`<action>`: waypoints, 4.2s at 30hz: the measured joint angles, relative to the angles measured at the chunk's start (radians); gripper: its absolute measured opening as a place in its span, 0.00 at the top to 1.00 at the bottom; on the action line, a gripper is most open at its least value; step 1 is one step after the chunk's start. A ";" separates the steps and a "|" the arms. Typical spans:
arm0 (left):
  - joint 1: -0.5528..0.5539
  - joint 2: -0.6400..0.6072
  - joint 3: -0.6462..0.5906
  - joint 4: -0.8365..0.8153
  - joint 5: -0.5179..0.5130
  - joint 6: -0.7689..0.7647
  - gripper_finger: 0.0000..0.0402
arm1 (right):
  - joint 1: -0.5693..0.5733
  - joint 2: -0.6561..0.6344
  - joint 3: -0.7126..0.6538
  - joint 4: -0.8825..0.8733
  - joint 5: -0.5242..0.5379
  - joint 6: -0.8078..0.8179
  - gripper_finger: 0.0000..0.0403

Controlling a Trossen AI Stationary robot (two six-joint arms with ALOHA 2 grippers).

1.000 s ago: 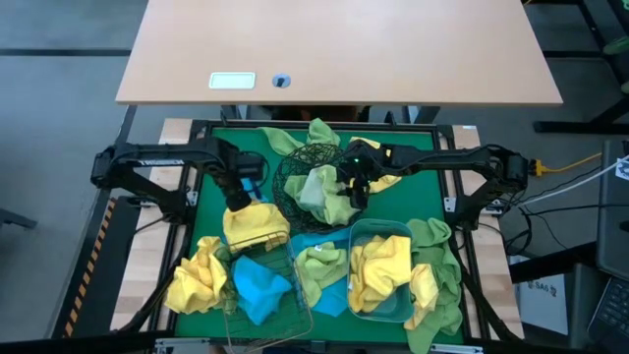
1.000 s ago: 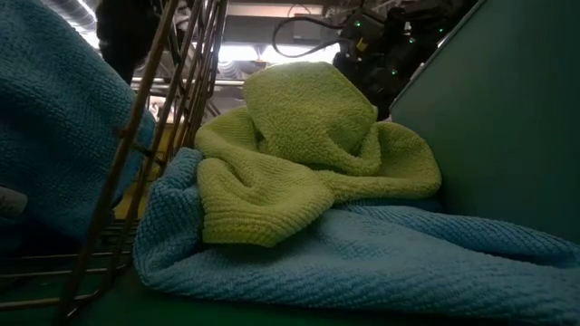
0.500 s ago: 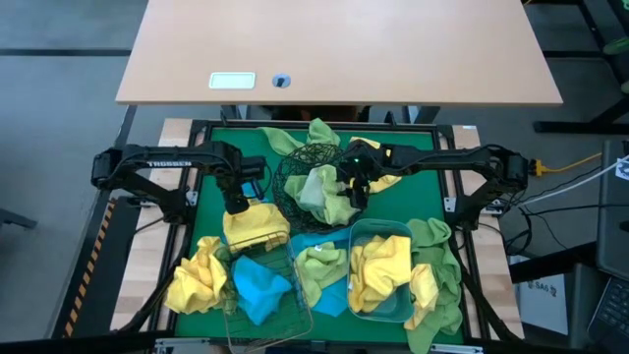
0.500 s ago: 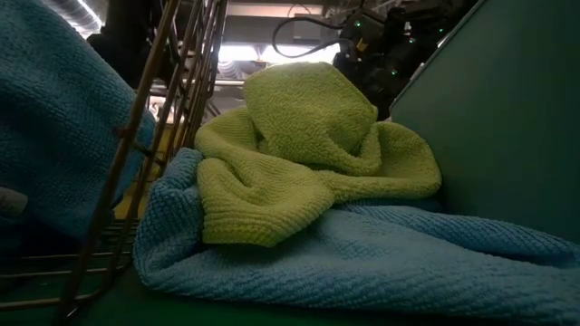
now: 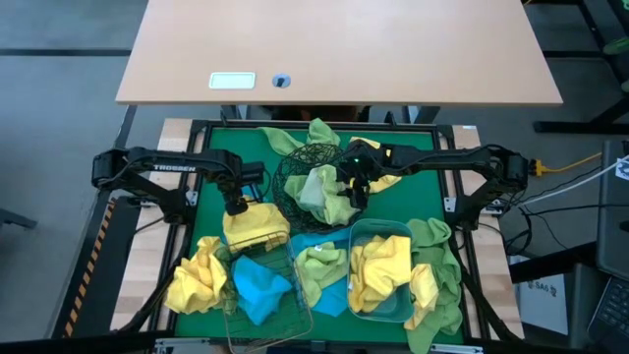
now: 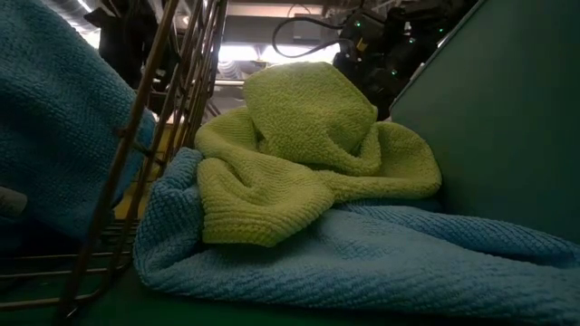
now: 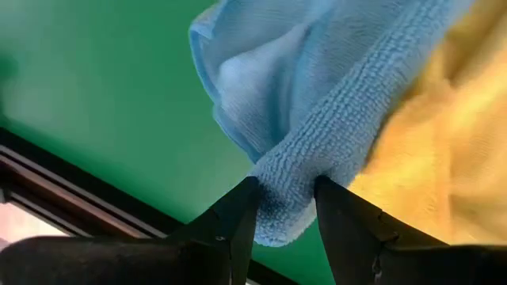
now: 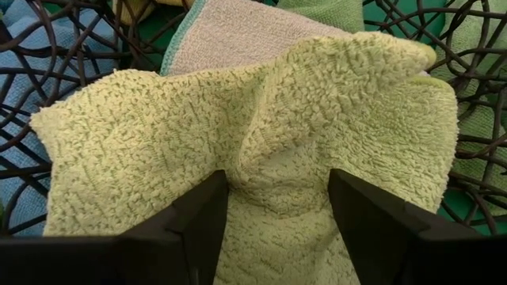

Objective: Sort microfiber towel by color & place in baskets
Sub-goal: Put the green microfiber cloth into the round wire basket, then put the blue microfiber cloth into the wire basket

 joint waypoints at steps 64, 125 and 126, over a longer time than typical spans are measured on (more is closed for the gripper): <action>-0.424 0.000 1.221 -0.008 -0.171 -0.114 1.00 | 0.000 0.000 0.082 -0.029 -0.005 0.034 0.45; -0.911 0.582 1.120 -0.410 0.058 -0.653 1.00 | 0.000 -0.001 0.287 -0.219 -0.005 0.051 0.45; -0.911 0.594 1.103 -0.404 0.072 -0.663 1.00 | 0.000 -0.001 0.298 -0.234 -0.005 0.049 0.45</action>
